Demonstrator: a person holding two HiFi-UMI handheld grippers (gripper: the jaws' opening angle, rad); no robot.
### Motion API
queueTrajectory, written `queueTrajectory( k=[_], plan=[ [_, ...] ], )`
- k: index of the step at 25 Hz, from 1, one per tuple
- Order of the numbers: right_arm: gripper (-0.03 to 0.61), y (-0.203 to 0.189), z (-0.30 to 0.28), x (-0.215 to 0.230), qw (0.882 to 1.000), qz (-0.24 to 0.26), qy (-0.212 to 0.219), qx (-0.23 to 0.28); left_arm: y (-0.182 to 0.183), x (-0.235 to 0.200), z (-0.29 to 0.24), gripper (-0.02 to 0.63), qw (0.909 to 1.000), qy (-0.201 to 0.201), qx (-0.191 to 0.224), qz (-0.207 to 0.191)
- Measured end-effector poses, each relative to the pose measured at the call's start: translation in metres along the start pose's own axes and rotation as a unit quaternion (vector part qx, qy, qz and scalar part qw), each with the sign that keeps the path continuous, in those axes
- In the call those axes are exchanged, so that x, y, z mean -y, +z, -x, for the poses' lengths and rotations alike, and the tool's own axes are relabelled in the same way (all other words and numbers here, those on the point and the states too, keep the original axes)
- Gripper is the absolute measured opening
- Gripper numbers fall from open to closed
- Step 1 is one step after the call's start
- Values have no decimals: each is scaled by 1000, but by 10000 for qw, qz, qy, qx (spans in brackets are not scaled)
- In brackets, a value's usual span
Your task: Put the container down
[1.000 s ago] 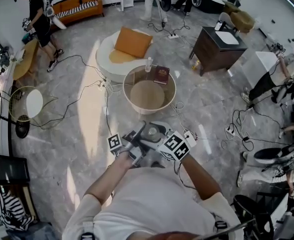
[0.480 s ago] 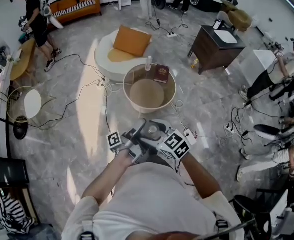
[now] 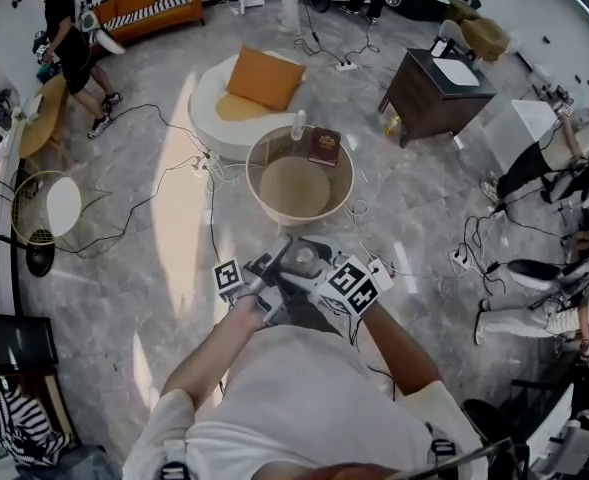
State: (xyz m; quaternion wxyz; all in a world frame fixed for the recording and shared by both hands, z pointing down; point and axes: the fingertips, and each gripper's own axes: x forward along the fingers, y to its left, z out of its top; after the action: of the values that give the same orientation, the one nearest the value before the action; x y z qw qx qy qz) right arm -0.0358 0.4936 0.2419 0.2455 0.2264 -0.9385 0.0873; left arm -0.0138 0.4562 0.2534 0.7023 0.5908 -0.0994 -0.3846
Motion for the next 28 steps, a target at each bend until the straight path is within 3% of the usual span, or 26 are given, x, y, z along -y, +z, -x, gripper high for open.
queueTrajectory(
  k=[15,28],
  plan=[
    [337,4,-39,108,9998,-14,195,-60,81,-28,-77,308,9997,28,237,39],
    [337,19,-59,231,9983,53,560,-155,154,-45,-179,308,9985,50,547,-9]
  ],
)
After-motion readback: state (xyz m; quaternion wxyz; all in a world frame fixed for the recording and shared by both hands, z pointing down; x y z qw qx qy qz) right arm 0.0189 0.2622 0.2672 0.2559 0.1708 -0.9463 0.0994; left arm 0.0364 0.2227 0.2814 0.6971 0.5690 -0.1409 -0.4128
